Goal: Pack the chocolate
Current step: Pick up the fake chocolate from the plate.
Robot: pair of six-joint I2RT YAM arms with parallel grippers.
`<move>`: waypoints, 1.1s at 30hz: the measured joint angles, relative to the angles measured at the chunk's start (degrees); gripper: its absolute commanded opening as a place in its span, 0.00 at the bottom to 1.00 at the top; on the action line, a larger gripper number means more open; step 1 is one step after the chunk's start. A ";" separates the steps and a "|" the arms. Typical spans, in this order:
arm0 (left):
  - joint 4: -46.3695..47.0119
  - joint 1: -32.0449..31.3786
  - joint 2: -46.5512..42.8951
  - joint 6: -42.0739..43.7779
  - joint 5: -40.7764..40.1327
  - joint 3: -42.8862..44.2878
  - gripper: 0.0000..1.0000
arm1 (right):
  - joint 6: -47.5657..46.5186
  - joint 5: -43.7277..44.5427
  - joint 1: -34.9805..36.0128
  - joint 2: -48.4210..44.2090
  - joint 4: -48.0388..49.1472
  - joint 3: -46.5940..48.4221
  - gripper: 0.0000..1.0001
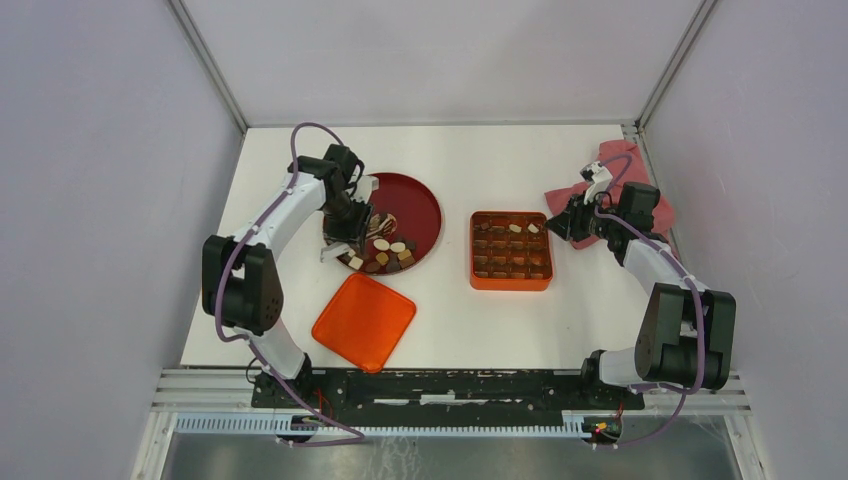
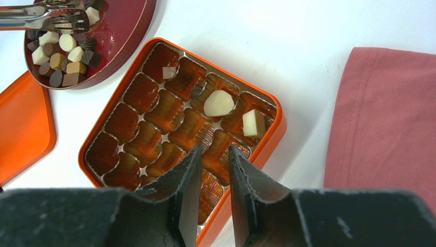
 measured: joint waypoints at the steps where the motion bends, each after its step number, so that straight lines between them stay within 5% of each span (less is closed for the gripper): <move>1: 0.31 0.00 -0.02 0.00 0.37 -0.15 0.45 | 0.02 -0.02 0.00 0.00 0.00 0.00 0.31; 26: 3.15 -3.17 0.02 -5.68 -0.35 -2.32 0.35 | 0.02 -0.02 0.00 0.00 0.02 0.00 0.31; 33: 3.10 -4.09 0.52 -7.58 -2.05 -2.23 0.03 | 0.02 -0.02 0.00 0.00 0.02 0.00 0.32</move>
